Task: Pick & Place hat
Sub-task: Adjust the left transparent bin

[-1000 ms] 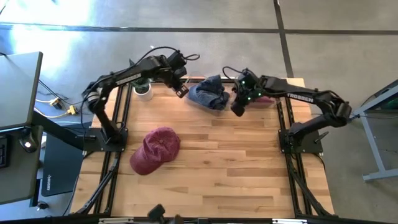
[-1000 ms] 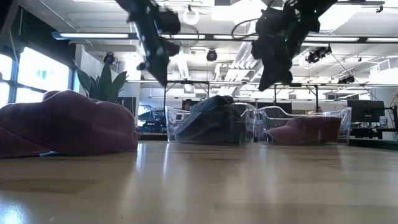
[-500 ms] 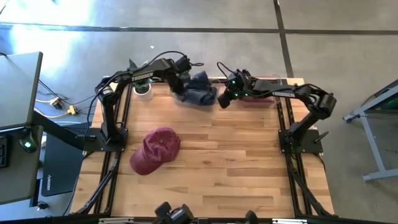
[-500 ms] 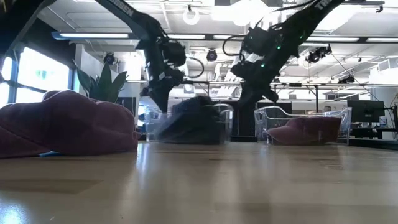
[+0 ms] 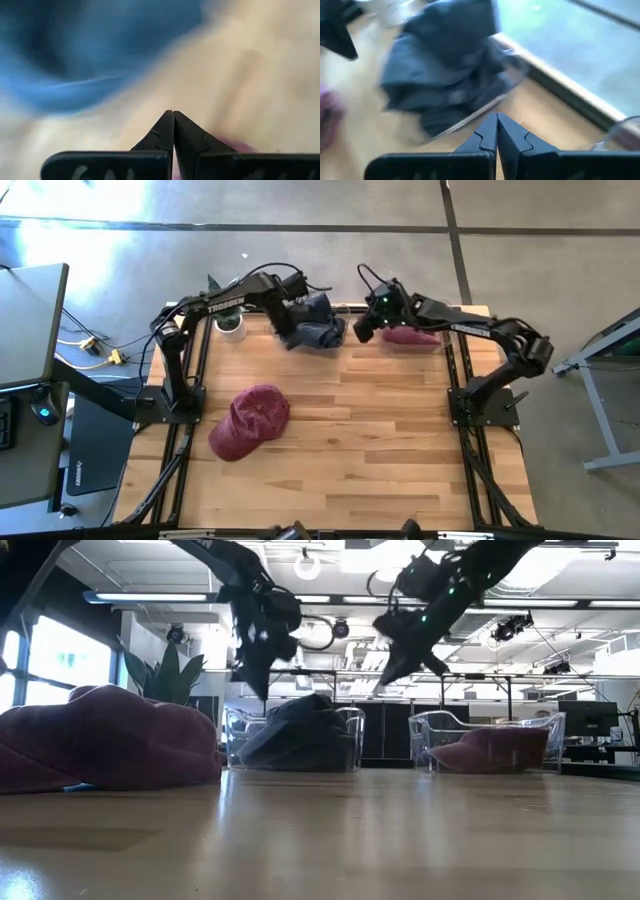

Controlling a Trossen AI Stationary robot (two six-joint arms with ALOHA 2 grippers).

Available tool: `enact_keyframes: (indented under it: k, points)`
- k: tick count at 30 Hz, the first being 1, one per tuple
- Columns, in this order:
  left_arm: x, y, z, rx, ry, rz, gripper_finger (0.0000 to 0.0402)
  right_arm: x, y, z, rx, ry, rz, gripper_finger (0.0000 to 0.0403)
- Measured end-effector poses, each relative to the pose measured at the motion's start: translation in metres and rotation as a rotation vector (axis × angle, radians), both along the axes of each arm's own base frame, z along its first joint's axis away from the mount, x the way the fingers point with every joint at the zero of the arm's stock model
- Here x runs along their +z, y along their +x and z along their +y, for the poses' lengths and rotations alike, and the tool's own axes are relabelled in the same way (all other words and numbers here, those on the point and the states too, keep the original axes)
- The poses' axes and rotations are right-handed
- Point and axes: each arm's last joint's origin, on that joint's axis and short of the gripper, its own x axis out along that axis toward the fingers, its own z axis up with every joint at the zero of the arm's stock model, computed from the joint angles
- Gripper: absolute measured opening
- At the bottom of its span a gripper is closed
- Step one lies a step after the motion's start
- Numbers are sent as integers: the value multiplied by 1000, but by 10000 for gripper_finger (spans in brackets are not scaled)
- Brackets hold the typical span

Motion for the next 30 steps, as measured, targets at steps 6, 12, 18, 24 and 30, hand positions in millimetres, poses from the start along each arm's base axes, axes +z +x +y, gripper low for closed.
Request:
enact_keyframes:
  k: [6, 12, 18, 24, 30]
  points:
    - [-11, 20, -25, -310, -164, -255, 0, 21, -10, 29, 72, 23, -5, 0]
    - [-24, 59, -61, -351, 113, -292, 0, 44, -24, 54, 38, 26, -45, 0]
    - [-23, 90, -77, -111, 397, -354, 0, 72, -50, 79, 61, -69, -63, 0]
    - [-28, 107, -66, 59, 477, -459, 0, 97, -86, 110, 74, -60, -152, 0]
    - [-33, 108, -65, 122, 544, -405, 0, 113, -114, 138, 123, -120, -216, 0]
